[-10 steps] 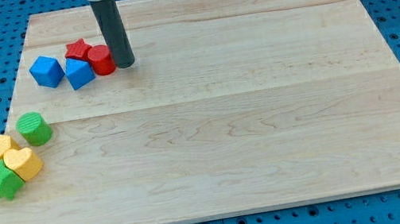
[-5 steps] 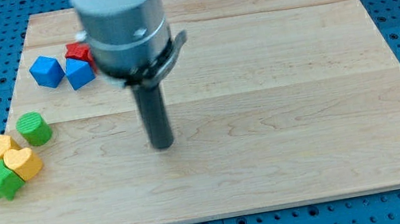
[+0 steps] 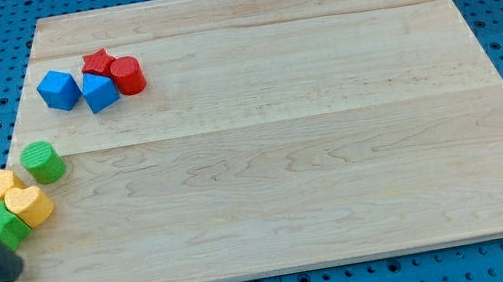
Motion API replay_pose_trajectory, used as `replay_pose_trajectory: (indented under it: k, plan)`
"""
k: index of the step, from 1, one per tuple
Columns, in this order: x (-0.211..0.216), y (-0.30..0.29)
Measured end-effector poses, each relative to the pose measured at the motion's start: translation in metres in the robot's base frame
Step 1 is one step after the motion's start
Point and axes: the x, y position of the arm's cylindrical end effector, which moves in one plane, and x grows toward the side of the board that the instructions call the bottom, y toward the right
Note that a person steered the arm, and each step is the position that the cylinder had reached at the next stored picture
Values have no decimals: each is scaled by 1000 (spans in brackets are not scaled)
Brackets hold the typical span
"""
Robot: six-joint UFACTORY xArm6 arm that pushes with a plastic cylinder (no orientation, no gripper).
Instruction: Move the green star into the green circle
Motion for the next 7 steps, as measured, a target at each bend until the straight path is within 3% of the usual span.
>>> replay_pose_trajectory:
  k: [3,5,7]
  plan:
    - [-3,3]
    - [38,-27]
    - [-4,-51]
